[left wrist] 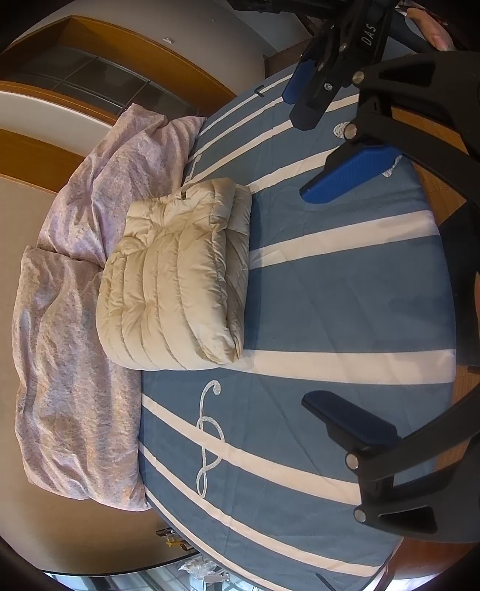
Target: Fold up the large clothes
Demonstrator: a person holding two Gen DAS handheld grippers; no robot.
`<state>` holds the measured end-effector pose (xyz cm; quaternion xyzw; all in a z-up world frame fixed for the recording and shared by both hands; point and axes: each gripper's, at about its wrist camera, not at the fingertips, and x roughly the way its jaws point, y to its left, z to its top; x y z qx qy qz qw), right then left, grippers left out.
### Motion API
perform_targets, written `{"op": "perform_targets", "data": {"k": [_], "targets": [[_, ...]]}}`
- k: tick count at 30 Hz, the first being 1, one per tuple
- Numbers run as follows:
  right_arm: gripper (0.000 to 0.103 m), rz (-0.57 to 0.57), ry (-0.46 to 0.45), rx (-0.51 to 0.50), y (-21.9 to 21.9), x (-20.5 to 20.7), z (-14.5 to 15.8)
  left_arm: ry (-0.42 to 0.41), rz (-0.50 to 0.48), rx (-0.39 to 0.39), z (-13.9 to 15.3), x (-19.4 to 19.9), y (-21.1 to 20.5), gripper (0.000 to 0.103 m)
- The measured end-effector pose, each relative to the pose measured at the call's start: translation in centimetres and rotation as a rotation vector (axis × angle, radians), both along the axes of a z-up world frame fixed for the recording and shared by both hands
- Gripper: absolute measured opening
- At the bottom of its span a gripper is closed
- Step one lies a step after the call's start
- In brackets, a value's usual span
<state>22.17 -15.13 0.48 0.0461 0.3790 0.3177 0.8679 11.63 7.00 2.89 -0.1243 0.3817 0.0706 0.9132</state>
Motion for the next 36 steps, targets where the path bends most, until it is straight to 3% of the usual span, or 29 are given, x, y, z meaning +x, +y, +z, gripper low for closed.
{"op": "perform_targets", "data": {"k": [36], "targets": [[0.102,0.002,0.003,0.001,0.03,0.12,-0.16,0.001,-0.001,-0.004,-0.06,0.18,0.0,0.101]]}}
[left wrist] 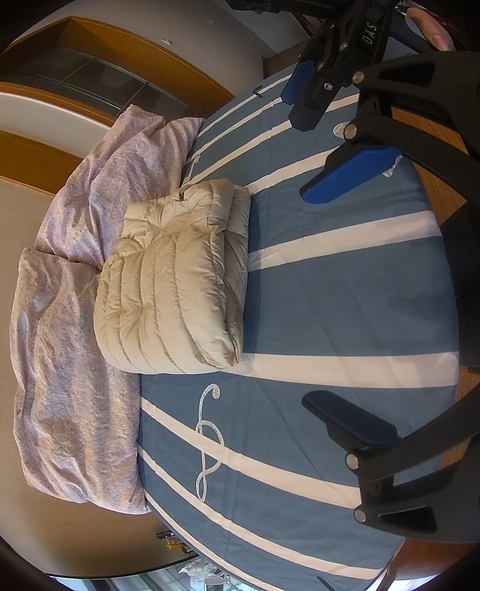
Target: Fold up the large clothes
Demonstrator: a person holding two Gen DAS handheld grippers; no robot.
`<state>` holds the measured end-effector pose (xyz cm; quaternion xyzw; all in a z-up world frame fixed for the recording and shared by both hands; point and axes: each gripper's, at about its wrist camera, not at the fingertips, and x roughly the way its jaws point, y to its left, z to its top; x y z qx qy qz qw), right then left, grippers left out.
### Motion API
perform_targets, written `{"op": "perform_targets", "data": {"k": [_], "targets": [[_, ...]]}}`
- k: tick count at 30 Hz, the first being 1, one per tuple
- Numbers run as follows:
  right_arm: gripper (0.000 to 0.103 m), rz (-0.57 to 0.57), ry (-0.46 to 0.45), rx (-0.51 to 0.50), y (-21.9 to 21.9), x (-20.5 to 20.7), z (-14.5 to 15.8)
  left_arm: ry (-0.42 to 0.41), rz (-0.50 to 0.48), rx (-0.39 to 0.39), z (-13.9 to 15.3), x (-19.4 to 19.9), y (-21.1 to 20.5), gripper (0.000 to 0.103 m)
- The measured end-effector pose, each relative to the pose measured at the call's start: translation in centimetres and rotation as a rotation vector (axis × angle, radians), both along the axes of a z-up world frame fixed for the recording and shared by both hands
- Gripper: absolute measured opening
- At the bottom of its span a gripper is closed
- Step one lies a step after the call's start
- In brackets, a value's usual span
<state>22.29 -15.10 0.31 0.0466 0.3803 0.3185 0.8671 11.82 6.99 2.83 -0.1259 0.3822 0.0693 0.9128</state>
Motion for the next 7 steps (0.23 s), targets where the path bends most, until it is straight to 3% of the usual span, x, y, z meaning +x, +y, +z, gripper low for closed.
{"op": "perform_targets", "data": {"k": [7], "targets": [[0.102,0.001,-0.002,0.0,-0.02,0.01,-0.01,0.0,0.001,0.001,0.03,0.0,0.0,0.101]]}}
